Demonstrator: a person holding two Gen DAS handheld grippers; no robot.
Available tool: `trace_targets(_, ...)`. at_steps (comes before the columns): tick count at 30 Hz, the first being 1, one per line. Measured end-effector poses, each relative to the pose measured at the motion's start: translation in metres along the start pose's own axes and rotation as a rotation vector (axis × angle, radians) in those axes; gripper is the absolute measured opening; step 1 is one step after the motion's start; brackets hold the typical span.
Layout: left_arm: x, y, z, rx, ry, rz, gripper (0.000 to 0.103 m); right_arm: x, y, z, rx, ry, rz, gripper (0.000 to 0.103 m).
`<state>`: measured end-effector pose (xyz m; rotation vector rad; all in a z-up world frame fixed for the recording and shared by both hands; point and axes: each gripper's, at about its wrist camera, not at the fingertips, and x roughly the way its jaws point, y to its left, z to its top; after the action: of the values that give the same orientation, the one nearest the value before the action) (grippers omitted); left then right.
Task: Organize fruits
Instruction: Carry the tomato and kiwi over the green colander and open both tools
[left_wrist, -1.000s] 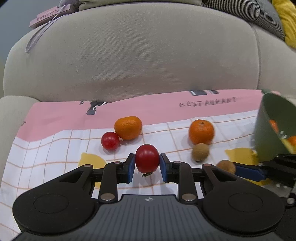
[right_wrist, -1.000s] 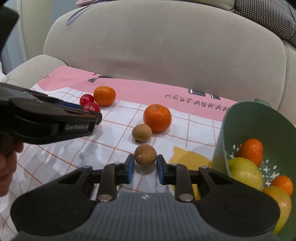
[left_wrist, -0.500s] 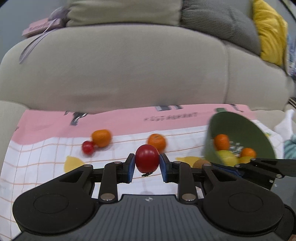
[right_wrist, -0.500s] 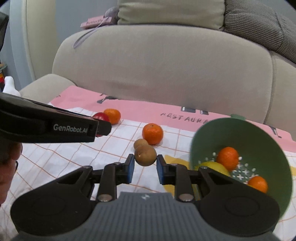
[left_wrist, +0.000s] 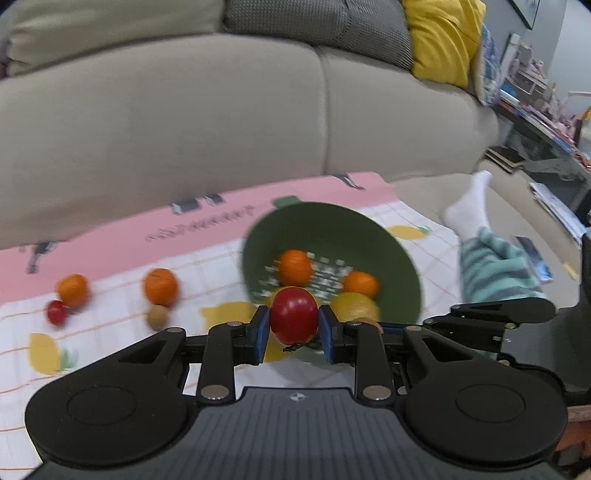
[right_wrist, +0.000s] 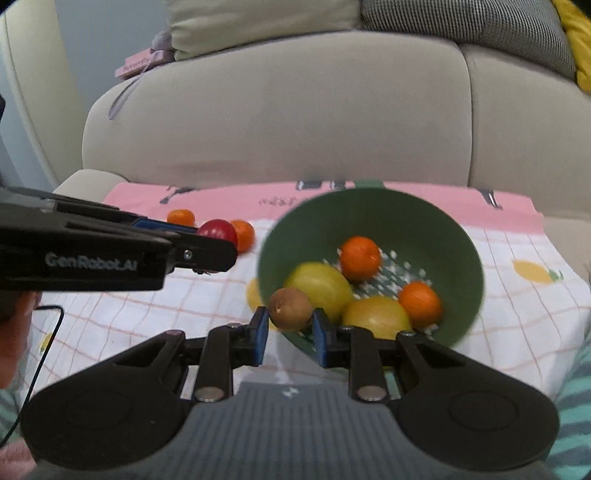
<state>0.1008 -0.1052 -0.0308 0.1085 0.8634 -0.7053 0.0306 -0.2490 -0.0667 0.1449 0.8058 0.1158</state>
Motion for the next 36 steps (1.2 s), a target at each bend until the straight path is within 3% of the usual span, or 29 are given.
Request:
trace_targets(8, 0.040, -0.011, 0.014, -0.073, 0.182, -0.097, 0.031, -0.005, -0.043, -0.010, 0.139, 0.032, 0.062, 0.022)
trace_targets(21, 0.092, -0.012, 0.017, -0.120, 0.384, -0.059, 0.031, 0.001, -0.062, -0.018, 0.164, 0.028, 0.061, 0.022)
trace_targets(27, 0.104, -0.011, 0.014, -0.121, 0.404, -0.042, 0.032, 0.004, -0.063, -0.019, 0.161, 0.032, 0.061, 0.022)
trace_targets(36, 0.091, -0.003, 0.016, -0.140, 0.366, -0.062, 0.038, 0.006, -0.062, -0.017, 0.169, 0.042, 0.064, 0.022)
